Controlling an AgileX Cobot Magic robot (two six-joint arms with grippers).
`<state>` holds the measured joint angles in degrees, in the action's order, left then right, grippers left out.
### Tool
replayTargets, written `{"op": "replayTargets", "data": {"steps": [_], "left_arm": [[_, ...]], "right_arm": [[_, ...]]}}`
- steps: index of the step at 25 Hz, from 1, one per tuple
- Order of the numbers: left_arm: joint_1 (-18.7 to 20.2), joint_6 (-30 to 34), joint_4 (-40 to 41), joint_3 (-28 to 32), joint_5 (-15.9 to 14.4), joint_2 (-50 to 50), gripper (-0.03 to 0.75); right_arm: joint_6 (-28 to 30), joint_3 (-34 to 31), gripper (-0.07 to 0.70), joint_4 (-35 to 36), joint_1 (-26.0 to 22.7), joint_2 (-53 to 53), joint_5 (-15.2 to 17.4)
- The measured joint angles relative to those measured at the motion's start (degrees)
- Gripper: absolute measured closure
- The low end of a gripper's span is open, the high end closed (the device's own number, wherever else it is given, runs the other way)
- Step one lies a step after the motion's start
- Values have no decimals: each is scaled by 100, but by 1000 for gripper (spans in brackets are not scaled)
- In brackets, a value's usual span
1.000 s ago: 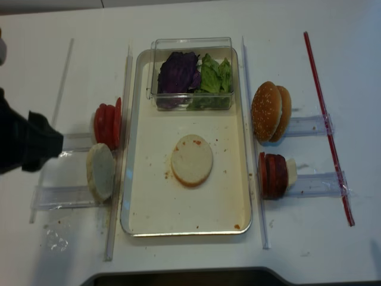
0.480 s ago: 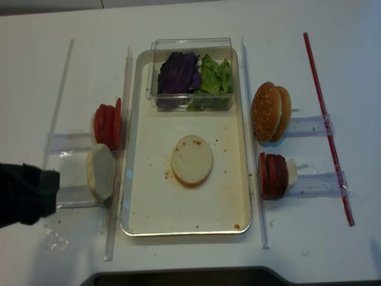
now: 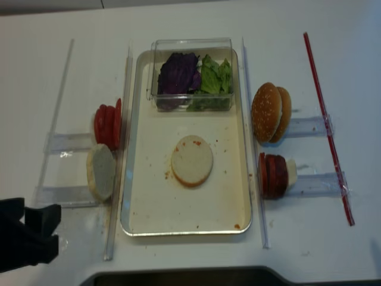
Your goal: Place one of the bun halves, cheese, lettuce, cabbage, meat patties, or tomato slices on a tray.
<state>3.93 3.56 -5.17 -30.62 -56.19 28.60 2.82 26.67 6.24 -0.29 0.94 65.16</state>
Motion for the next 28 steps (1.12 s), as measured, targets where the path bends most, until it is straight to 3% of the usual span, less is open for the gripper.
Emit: {"op": "replayTargets", "data": {"steps": [28], "left_arm": [[0,0,-13,274,-81,-1456,279]], "right_arm": [[-22,0,178,0,0,0,0]]}}
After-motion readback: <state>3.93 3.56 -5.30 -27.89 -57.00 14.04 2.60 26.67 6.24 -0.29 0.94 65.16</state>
